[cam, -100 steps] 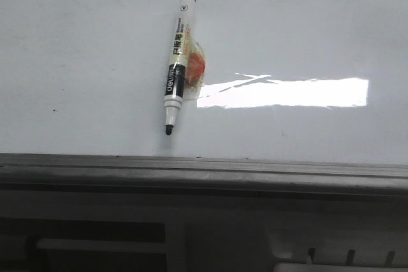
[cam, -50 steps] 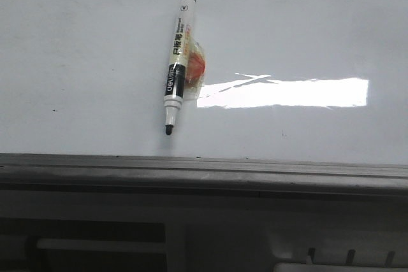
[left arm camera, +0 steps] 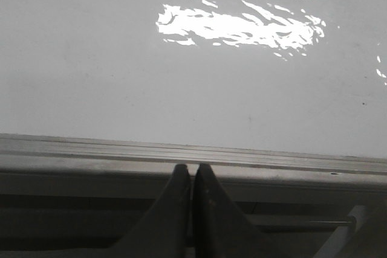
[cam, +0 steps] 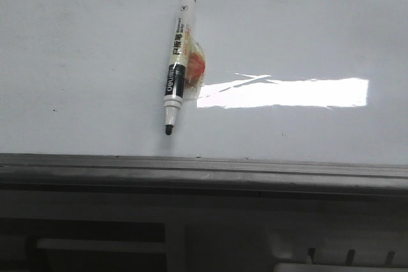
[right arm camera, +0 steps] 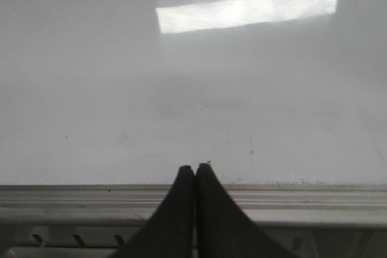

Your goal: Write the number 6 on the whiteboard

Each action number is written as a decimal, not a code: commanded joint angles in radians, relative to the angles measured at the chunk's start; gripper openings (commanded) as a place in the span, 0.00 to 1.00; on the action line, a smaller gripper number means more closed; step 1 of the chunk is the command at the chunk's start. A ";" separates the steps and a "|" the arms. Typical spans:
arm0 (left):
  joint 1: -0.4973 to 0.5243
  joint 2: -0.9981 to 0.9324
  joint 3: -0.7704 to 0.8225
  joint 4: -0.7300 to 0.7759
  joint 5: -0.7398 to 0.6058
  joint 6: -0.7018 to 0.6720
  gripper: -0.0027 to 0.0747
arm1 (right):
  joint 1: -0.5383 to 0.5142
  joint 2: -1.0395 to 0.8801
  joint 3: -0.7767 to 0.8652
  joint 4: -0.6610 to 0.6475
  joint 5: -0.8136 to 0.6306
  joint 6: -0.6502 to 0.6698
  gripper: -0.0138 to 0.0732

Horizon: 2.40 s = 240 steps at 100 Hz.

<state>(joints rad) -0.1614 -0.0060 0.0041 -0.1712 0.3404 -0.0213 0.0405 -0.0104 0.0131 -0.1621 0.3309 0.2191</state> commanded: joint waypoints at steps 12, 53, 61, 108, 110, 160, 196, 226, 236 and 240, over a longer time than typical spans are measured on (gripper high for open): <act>0.001 -0.030 0.045 0.002 -0.053 -0.005 0.01 | -0.005 -0.020 0.027 -0.005 -0.018 -0.003 0.08; 0.001 -0.030 0.045 -0.706 -0.217 -0.014 0.01 | -0.005 -0.020 0.027 0.288 -0.331 0.002 0.09; 0.001 -0.030 0.045 -0.728 -0.224 -0.014 0.01 | -0.005 -0.020 0.023 0.497 -0.410 0.019 0.09; -0.006 0.171 -0.304 -0.439 0.061 0.230 0.01 | -0.005 0.002 -0.259 0.491 -0.148 -0.137 0.08; -0.006 0.191 -0.328 -0.418 0.085 0.235 0.01 | -0.005 0.009 -0.282 0.475 -0.110 -0.164 0.08; -0.246 0.839 -0.526 -0.838 0.179 0.702 0.52 | -0.005 0.185 -0.513 0.494 0.236 -0.414 0.63; -0.662 1.085 -0.599 -0.867 -0.328 0.702 0.51 | -0.005 0.199 -0.515 0.496 0.276 -0.414 0.66; -0.715 1.246 -0.682 -0.915 -0.420 0.699 0.51 | -0.005 0.199 -0.515 0.496 0.278 -0.414 0.66; -0.715 1.291 -0.708 -0.915 -0.420 0.699 0.51 | -0.005 0.199 -0.515 0.496 0.278 -0.414 0.66; -0.715 1.308 -0.713 -0.915 -0.420 0.699 0.51 | -0.005 0.199 -0.515 0.496 0.278 -0.414 0.66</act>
<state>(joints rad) -0.8680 1.2949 -0.6633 -1.0774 -0.0410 0.6772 0.0405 0.1650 -0.4686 0.3199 0.6748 -0.1842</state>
